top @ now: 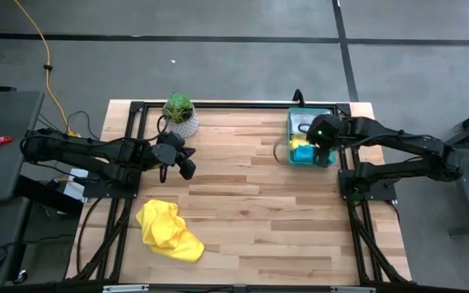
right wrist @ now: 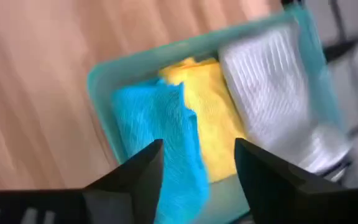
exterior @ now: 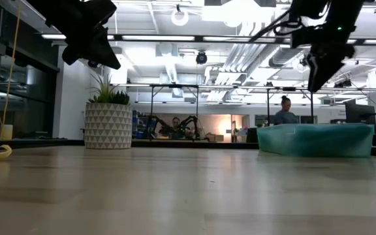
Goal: Fold microfiber towels
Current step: Put the folded blue microfiber cloth into the green bin
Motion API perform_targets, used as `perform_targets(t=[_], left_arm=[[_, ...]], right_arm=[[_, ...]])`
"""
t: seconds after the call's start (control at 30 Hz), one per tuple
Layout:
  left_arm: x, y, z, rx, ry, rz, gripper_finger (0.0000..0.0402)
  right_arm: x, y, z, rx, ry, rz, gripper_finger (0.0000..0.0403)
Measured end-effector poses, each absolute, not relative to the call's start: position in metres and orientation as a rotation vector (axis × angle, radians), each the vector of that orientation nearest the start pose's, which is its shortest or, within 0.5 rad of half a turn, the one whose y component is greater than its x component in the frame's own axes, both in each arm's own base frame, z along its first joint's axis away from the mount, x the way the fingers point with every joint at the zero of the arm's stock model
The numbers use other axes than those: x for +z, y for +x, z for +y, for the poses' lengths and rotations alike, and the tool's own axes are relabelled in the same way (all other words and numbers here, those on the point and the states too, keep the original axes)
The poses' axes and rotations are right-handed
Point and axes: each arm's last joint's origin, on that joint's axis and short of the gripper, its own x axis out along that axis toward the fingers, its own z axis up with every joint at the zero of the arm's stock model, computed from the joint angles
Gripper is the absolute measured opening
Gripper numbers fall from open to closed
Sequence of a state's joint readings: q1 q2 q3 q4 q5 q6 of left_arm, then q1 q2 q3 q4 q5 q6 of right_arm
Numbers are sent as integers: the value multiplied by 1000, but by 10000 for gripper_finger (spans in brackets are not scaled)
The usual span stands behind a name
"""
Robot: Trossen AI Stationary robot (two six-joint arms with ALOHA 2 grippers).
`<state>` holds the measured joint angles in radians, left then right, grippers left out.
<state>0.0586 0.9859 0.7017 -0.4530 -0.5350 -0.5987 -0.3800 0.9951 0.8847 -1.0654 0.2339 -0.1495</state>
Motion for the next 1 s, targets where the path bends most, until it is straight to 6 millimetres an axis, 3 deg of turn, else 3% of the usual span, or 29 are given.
perform_targets(t=[0.1,0.27,0.43,0.8,0.9,1.0], left_arm=[[250,194,26,759,-379,530,0],[250,194,26,762,-388,526,0],[250,194,26,767,-403,519,0],[250,194,26,766,-404,519,0],[250,194,26,766,-404,519,0],[250,194,26,765,-404,519,0]], right_arm=[[258,149,-74,-589,214,1197,148],[227,150,-81,-749,558,1249,16],[200,156,-89,-941,704,1273,18],[157,172,-98,-953,812,1458,2],[159,173,-100,-968,756,1461,2],[186,173,-103,-1050,672,1341,0]])
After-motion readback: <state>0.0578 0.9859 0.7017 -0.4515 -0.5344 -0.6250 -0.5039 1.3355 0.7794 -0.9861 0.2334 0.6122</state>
